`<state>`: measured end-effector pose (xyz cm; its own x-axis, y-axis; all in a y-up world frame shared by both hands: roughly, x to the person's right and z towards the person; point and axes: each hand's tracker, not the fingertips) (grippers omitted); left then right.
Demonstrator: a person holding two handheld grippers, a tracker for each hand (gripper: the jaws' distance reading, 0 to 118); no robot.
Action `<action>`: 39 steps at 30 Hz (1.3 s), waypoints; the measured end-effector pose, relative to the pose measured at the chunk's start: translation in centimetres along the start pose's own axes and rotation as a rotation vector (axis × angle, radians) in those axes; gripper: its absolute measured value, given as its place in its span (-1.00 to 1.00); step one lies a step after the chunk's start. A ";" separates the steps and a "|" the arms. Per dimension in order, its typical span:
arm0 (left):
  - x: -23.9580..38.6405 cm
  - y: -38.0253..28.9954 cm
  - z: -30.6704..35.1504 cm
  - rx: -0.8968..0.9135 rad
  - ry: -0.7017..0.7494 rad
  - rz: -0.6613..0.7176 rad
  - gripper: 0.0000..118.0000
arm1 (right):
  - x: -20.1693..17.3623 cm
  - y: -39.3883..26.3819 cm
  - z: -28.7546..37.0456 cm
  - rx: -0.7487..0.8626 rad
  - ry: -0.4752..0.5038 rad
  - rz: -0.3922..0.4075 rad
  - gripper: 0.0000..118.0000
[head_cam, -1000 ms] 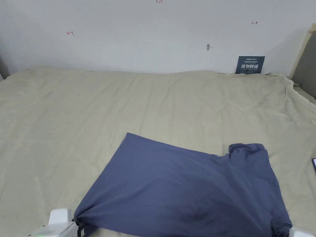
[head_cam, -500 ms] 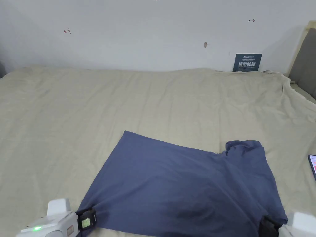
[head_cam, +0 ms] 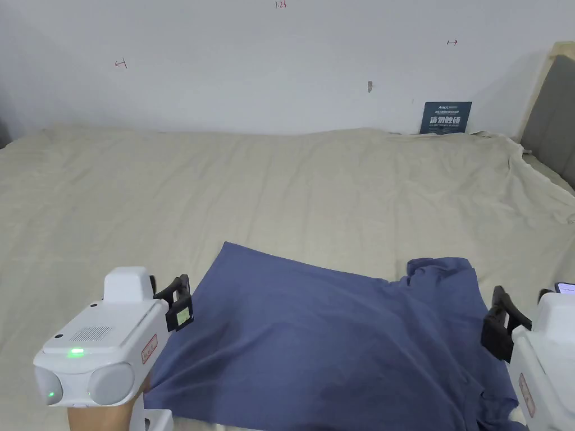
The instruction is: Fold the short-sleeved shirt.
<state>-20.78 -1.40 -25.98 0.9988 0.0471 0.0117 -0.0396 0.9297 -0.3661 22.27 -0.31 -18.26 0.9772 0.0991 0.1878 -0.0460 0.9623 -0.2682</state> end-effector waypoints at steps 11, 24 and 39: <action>1.1 2.2 -8.1 -0.045 -0.120 0.075 -1.00 | 0.0 1.4 -3.0 0.032 0.005 0.001 -0.93; 1.8 4.9 -29.8 -0.291 -0.083 -0.164 -0.84 | 0.7 -0.4 -12.2 -0.070 -0.024 0.017 -0.93; 1.3 -0.2 -42.4 -0.710 -0.023 -0.150 0.05 | 0.5 -3.2 -17.7 -0.166 -0.056 0.014 -0.93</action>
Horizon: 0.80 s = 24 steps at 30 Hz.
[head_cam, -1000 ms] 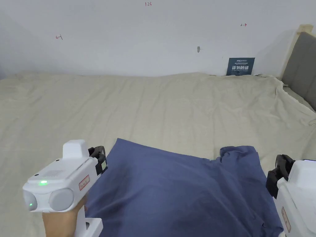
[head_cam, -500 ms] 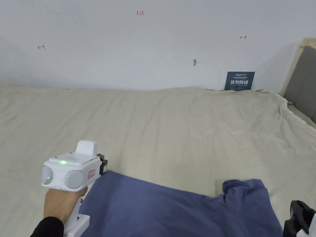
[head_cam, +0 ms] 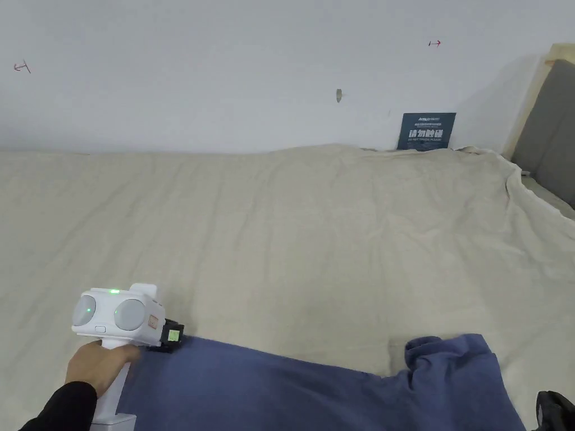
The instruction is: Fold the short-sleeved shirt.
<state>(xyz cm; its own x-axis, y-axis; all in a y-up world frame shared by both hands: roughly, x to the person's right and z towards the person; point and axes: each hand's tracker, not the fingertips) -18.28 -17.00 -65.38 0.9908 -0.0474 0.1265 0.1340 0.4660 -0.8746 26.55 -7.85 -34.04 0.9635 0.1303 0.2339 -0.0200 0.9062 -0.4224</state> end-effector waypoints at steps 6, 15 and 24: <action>0.2 0.2 1.0 0.022 -0.065 0.018 -0.93 | 0.8 -0.5 -0.1 -0.042 0.001 -0.015 -0.93; 1.4 -1.9 9.5 0.257 -0.114 -0.023 -0.97 | 4.4 -0.4 -5.2 -0.310 0.070 -0.118 -0.62; 0.8 -2.5 14.0 0.319 -0.139 -0.042 -0.97 | 4.4 -2.6 -14.5 -0.510 0.082 -0.069 0.46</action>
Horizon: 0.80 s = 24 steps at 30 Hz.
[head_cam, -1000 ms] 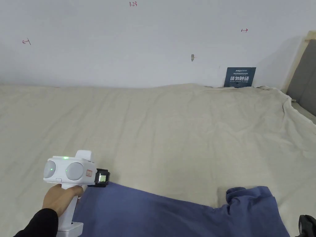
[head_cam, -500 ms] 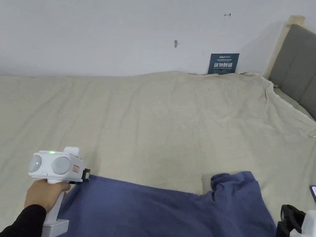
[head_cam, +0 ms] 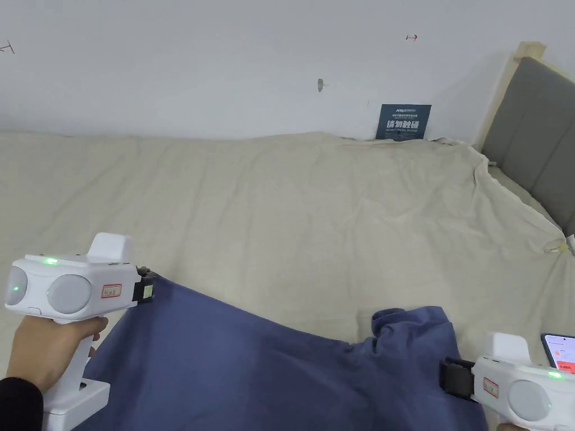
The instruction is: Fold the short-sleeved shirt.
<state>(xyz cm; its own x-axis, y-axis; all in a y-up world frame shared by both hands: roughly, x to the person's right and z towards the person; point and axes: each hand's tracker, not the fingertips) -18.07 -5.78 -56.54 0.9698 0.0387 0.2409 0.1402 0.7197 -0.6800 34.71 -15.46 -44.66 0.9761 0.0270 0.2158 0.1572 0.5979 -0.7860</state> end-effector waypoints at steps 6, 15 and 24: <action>-0.3 -0.2 -0.3 0.001 -0.003 0.002 -0.97 | -1.6 0.0 -3.1 -0.110 -0.007 0.028 0.08; -1.3 -1.8 0.2 -0.003 0.010 0.053 -0.97 | -3.7 -0.5 1.2 -0.080 0.030 0.058 -0.98; -2.4 -1.7 7.3 0.060 0.057 0.110 -0.97 | -2.2 3.0 11.8 0.185 0.165 0.042 -0.98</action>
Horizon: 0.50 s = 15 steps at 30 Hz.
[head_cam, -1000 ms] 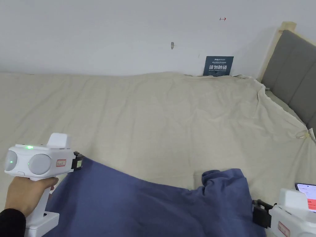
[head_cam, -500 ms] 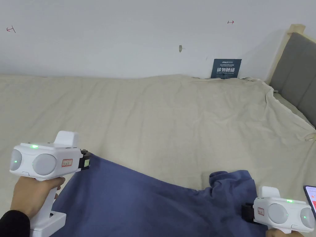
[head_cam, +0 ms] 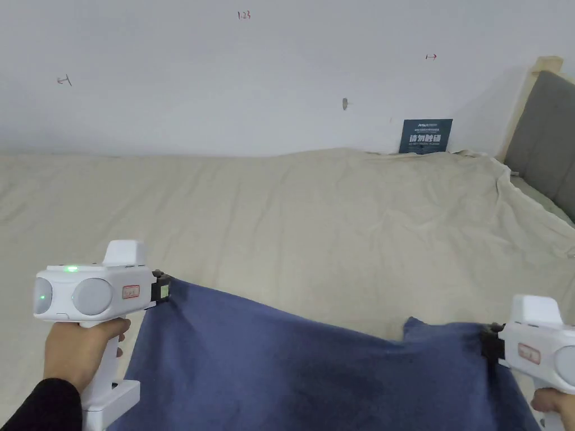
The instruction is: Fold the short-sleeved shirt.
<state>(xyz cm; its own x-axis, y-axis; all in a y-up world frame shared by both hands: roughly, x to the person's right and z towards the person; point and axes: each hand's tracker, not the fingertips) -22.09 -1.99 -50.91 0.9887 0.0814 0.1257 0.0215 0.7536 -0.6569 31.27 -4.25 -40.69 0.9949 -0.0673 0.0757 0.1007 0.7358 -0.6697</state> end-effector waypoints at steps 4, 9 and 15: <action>-1.6 1.0 3.2 0.061 0.030 0.012 -0.97 | -1.1 3.9 4.8 0.150 0.063 -0.021 -0.98; -3.2 4.5 8.4 0.162 0.076 0.031 -0.97 | -2.8 8.9 8.9 0.274 0.162 -0.056 -0.98; -5.6 9.9 13.6 0.272 0.139 0.018 -0.97 | -5.1 15.2 11.6 0.413 0.148 -0.002 -0.98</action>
<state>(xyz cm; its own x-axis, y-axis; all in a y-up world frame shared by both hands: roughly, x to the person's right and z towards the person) -29.38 13.89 -48.05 0.9998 0.0209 0.0006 -0.0186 0.9015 -0.4323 27.59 15.08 -42.63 0.9885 -0.1430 -0.0502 0.1201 0.9413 -0.3156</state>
